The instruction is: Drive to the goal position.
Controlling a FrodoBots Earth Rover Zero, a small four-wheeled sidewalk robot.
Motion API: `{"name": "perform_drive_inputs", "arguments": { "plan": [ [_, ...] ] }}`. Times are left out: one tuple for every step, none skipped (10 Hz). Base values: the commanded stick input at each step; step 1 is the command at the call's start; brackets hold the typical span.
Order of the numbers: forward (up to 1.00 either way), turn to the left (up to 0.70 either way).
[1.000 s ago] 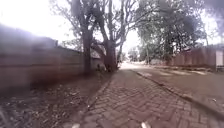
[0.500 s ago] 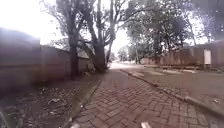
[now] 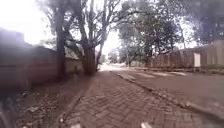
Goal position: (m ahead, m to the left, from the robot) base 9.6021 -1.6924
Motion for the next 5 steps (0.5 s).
{"name": "perform_drive_inputs", "arguments": {
  "plan": [
    [0.7,-0.32],
    [0.7,-0.35],
    [0.7,-0.35],
    [0.7,0.03],
    [0.7,0.08]
  ]
}}
